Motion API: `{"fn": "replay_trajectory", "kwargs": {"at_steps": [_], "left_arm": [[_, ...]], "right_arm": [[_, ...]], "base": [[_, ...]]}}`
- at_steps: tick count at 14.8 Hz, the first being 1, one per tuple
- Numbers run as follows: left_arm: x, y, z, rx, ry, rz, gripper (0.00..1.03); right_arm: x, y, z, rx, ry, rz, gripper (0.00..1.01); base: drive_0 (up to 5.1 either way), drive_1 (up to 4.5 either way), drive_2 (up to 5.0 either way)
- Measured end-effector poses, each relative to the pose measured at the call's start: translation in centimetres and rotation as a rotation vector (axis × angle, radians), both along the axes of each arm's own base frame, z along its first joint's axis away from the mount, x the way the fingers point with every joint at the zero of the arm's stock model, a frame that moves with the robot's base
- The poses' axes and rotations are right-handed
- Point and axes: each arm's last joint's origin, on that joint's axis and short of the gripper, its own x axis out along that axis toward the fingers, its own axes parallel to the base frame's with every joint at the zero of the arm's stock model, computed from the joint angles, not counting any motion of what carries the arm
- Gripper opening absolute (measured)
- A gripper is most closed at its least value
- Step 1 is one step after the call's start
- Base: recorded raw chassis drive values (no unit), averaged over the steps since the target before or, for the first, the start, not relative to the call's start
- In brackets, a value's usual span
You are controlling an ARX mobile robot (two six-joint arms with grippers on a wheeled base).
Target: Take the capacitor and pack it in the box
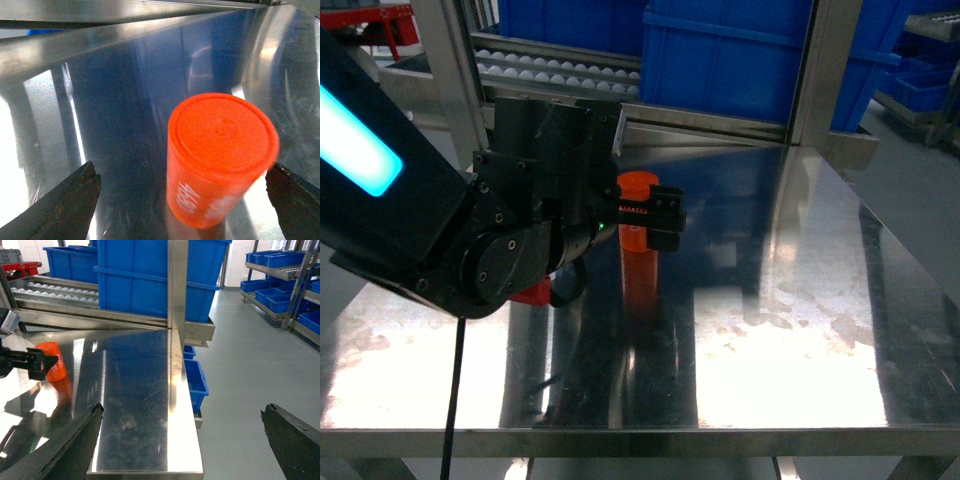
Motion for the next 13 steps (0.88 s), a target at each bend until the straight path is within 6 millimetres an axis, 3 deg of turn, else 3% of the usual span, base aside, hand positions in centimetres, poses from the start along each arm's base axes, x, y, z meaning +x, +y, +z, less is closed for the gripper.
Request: {"fn": "replay_trajectory", "kwargs": {"at_steps": [3,4,5,6,7,8,10,13], "left_arm": [[1.0,-0.3,-0.4,0.0,0.016,-0.011,0.98],[2.1,-0.9,0.0,-0.013,0.03,-0.036,0.77],[2.5,-1.2,0.2,-0.021,0.027,-0.04,0.47],[1.8,-0.4,0.8,-0.033,0.023,-0.026,0.46],[-0.7,2.8,6.4,-0.062,-0.131,0.057,0.46],[-5.5,6.7,12.5,-0.086,-0.338,0.164,0.46],[-10.1,9.2,14.1,-0.084,-0.391,0.223,0.45],[-17.2,11.5,14.5,-0.055,-0.369,0.253,0.45]], "right_arm": [[0.0,0.0,0.0,0.0,0.0,0.0,0.98],[0.0,0.0,0.0,0.0,0.0,0.0,0.98],[0.0,0.0,0.0,0.0,0.0,0.0,0.98],[0.0,0.0,0.0,0.0,0.0,0.0,0.98],[0.0,0.0,0.0,0.0,0.0,0.0,0.98],[0.0,0.0,0.0,0.0,0.0,0.0,0.98],[0.0,0.0,0.0,0.0,0.0,0.0,0.98],[0.0,0.0,0.0,0.0,0.0,0.0,0.98]], "base": [[0.0,0.0,0.0],[0.0,0.0,0.0],[0.0,0.0,0.0],[0.0,0.0,0.0],[0.0,0.0,0.0],[0.0,0.0,0.0],[0.0,0.0,0.0],[0.0,0.0,0.0]]}}
